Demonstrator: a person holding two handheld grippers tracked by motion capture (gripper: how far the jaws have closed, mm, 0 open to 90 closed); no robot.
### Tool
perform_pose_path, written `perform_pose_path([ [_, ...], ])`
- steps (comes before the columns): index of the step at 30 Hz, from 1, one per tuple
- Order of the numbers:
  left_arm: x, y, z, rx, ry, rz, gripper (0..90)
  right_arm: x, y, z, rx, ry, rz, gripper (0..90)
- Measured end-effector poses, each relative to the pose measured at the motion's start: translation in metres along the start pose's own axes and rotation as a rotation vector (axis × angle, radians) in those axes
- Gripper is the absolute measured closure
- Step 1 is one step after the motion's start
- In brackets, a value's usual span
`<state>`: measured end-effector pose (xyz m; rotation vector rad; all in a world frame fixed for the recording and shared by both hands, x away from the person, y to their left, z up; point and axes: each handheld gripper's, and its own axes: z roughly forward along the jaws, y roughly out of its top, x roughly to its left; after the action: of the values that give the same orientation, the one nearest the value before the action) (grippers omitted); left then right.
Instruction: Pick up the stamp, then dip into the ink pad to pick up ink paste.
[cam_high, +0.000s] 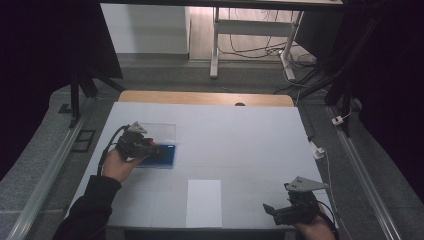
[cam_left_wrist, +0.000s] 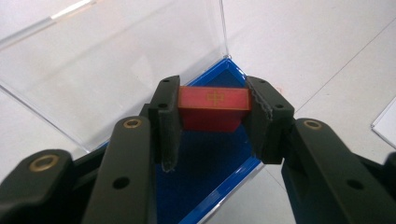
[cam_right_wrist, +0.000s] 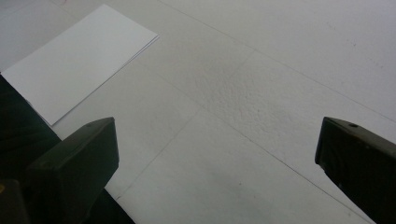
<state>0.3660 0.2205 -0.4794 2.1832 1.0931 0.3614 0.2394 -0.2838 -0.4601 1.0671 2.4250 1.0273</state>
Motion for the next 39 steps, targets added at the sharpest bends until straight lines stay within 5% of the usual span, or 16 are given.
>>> perform_pose_path([
  [16, -0.010, -0.001, 0.017, 0.027, 0.060, 0.051, 58.1, 0.000, 0.001, 0.001, 0.005, 0.000, -0.002, 0.1],
  [30, -0.011, 0.000, 0.030, 0.055, 0.029, -0.003, 58.4, 0.000, 0.001, 0.001, 0.005, -0.001, -0.004, 0.1],
  [34, -0.005, -0.004, 0.029, 0.049, -0.009, -0.065, 58.5, 0.001, 0.001, 0.001, 0.006, -0.002, -0.007, 0.1],
  [39, -0.006, -0.005, 0.029, 0.046, 0.000, -0.049, 58.8, 0.001, 0.001, 0.001, 0.008, -0.003, -0.009, 0.1],
])
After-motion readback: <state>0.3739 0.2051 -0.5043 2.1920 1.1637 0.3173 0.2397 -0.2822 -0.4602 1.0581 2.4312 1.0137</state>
